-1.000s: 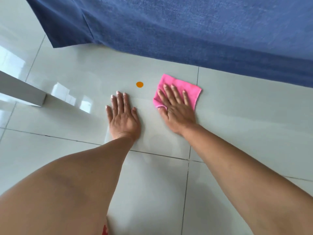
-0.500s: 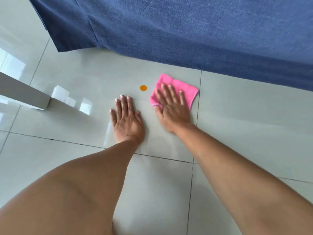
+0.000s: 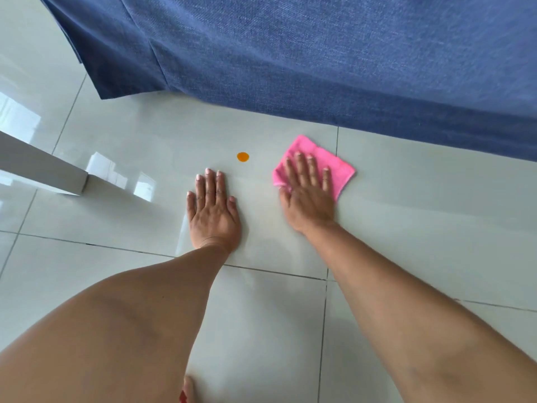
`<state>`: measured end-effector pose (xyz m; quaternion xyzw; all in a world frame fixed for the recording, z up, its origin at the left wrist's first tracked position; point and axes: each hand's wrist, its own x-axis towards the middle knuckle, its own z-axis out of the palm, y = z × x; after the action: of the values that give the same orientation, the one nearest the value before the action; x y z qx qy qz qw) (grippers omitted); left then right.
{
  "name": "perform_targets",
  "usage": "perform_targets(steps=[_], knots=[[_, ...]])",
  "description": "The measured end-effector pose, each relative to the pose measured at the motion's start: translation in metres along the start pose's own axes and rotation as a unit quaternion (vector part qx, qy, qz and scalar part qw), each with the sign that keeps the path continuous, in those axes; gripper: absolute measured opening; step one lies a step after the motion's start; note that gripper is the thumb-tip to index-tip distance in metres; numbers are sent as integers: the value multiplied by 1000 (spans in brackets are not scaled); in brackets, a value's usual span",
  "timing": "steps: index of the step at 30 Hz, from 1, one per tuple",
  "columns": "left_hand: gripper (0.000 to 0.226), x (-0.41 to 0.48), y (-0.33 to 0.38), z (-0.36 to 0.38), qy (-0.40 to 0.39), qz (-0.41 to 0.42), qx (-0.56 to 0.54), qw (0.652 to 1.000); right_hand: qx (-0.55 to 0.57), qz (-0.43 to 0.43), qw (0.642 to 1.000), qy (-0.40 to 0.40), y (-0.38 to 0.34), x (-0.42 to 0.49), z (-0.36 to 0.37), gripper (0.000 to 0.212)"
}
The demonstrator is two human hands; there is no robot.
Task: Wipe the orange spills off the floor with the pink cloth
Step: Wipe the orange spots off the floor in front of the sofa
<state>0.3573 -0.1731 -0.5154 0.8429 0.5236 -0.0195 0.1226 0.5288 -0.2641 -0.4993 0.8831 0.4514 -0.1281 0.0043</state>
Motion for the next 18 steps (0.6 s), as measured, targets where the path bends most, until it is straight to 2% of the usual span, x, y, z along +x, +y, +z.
perform_targets(steps=[3, 6, 8, 10, 12, 14, 16, 18], knots=[[60, 1, -1, 0, -1, 0, -2, 1000, -20, -156, 987, -16, -19, -41, 8, 64], [60, 0, -1, 0, 2, 0, -7, 1000, -36, -266, 963, -31, 17, -68, 15, 64], [60, 0, -1, 1, 4, 1, -6, 1000, -39, -223, 974, -23, 53, -59, 9, 63], [60, 0, -1, 2, 3, 0, 1, 1000, -18, -97, 995, -15, 72, -33, 0, 62], [60, 0, -1, 1, 5, 2, 4, 1000, 5, 27, 1000, 1, 65, -1, -7, 62], [60, 1, 0, 0, 5, 1, -1, 1000, 34, 89, 995, 10, 38, 28, -10, 59], [61, 0, -1, -2, 6, 0, -4, 1000, 37, 63, 997, 5, 4, 38, -7, 60], [61, 0, -2, -6, 8, 11, -14, 1000, 9, -32, 999, -4, -25, 25, 0, 62]])
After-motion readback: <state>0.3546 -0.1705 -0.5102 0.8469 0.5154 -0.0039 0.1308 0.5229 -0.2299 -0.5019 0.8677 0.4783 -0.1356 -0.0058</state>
